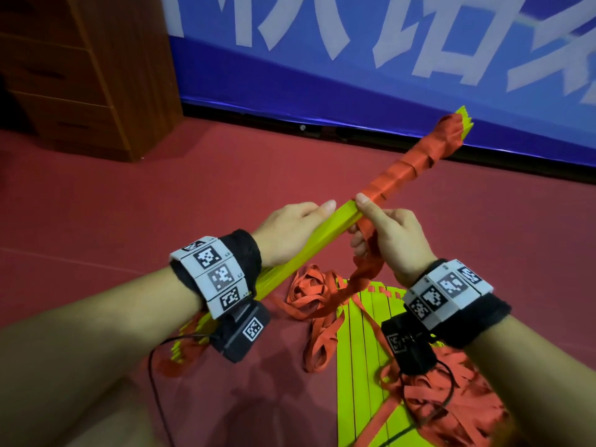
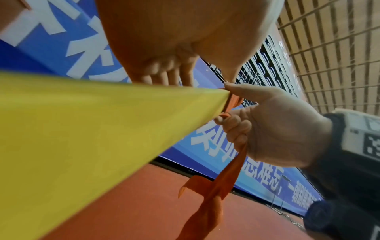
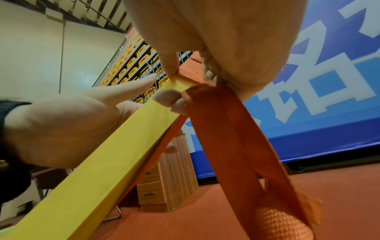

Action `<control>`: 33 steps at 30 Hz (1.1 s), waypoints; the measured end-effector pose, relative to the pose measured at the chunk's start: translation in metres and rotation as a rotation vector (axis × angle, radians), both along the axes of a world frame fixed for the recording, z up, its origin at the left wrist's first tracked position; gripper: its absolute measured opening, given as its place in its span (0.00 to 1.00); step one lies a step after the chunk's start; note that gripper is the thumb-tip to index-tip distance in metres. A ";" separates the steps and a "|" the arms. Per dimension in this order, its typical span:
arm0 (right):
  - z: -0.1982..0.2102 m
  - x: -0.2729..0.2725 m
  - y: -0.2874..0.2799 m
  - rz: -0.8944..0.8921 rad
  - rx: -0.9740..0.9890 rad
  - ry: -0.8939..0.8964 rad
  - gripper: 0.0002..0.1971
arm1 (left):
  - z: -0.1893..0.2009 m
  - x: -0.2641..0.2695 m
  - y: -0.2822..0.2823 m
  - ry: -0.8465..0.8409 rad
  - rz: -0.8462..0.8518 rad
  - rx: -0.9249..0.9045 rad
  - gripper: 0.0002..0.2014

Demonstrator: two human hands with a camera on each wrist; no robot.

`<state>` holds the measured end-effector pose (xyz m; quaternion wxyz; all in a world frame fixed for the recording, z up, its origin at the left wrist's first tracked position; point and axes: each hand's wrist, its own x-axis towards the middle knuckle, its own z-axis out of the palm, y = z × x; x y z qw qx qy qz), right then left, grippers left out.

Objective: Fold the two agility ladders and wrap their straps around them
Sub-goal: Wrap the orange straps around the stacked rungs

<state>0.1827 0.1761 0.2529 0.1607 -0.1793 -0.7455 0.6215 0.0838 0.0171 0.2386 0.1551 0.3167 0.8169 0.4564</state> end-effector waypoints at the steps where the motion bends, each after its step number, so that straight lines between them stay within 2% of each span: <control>1: -0.001 0.000 0.001 0.005 0.008 0.008 0.29 | 0.000 0.000 -0.001 -0.076 -0.046 0.012 0.33; 4: -0.002 0.001 0.003 0.013 -0.015 0.033 0.27 | 0.000 0.005 0.000 -0.265 -0.128 0.078 0.28; 6: -0.002 0.002 0.004 0.033 -0.044 0.045 0.26 | 0.001 0.008 0.001 -0.314 -0.139 0.121 0.25; 8: 0.000 0.005 0.004 0.059 -0.040 0.037 0.26 | 0.001 0.008 0.001 -0.324 -0.124 0.150 0.26; 12: 0.003 0.007 0.005 0.088 -0.001 -0.014 0.26 | -0.004 0.006 0.000 -0.303 -0.089 0.176 0.33; 18: 0.000 0.009 0.008 0.121 0.013 -0.051 0.27 | -0.002 0.009 0.000 -0.308 -0.089 0.188 0.27; 22: -0.001 0.007 0.011 0.113 -0.014 -0.088 0.27 | -0.003 0.010 0.002 -0.268 -0.022 0.192 0.18; 27: -0.004 0.007 0.013 0.137 -0.021 -0.204 0.37 | -0.002 0.009 0.003 -0.152 0.100 0.169 0.17; 33: -0.003 0.005 0.014 0.127 -0.001 -0.236 0.38 | 0.000 0.010 0.003 0.079 0.244 0.077 0.23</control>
